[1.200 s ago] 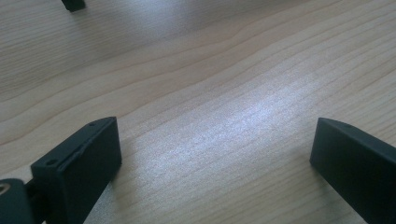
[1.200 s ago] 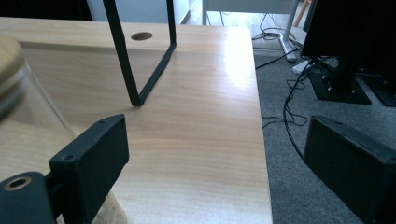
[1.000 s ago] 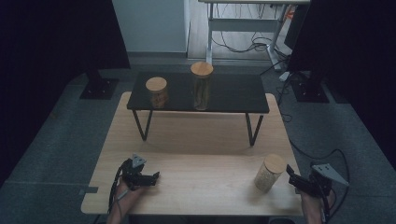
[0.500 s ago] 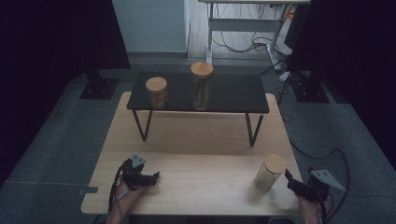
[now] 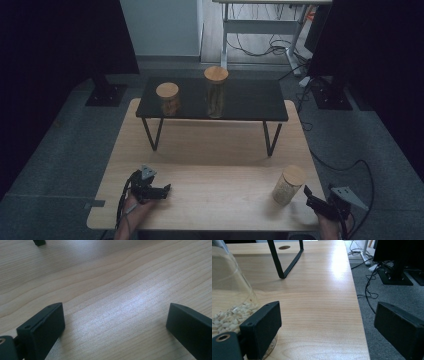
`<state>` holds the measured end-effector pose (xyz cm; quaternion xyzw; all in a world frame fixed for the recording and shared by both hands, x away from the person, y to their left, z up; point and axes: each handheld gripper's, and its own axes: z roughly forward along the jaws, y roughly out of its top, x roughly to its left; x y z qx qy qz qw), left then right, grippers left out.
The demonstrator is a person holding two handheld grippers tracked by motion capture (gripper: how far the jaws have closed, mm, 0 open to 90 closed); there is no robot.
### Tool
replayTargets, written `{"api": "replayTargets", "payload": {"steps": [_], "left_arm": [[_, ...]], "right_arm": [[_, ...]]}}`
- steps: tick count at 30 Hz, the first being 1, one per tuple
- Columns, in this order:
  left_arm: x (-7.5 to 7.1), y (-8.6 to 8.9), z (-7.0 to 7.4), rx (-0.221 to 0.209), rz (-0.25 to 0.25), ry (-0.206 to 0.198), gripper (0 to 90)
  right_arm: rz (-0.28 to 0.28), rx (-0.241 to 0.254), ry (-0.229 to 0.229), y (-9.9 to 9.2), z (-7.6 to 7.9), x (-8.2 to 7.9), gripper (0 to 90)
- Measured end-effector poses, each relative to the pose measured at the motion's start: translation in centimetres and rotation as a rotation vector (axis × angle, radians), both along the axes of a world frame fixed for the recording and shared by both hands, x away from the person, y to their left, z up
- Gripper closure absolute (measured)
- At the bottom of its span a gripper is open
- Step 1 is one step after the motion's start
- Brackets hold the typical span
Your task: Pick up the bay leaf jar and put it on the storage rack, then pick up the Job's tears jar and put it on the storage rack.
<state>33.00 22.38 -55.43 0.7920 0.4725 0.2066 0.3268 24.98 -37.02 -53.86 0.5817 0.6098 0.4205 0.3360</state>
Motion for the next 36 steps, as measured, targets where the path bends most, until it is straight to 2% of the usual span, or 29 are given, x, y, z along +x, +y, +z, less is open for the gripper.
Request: {"api": "replayTargets", "payload": {"steps": [7,15,26,31,36], "left_arm": [[0.0,0.0,0.0,0.000,0.000,0.000,1.8],[0.0,0.0,0.0,0.001,0.000,0.000,1.8],[0.0,0.0,0.0,0.001,0.000,0.000,1.8],[0.0,0.0,0.0,0.001,0.000,0.000,1.8],[0.0,0.0,0.0,0.001,0.000,0.000,1.8]], "right_arm": [[0.002,0.003,0.014,-0.1,-0.6,-0.1,7.3],[0.016,0.015,0.016,-0.1,-0.5,-0.7,6.7],[0.055,0.015,0.038,0.4,-0.9,-1.1,6.6],[0.079,0.007,0.063,0.3,-1.2,-1.2,6.6],[0.122,0.010,0.084,0.5,-1.4,-1.3,6.7]]}}
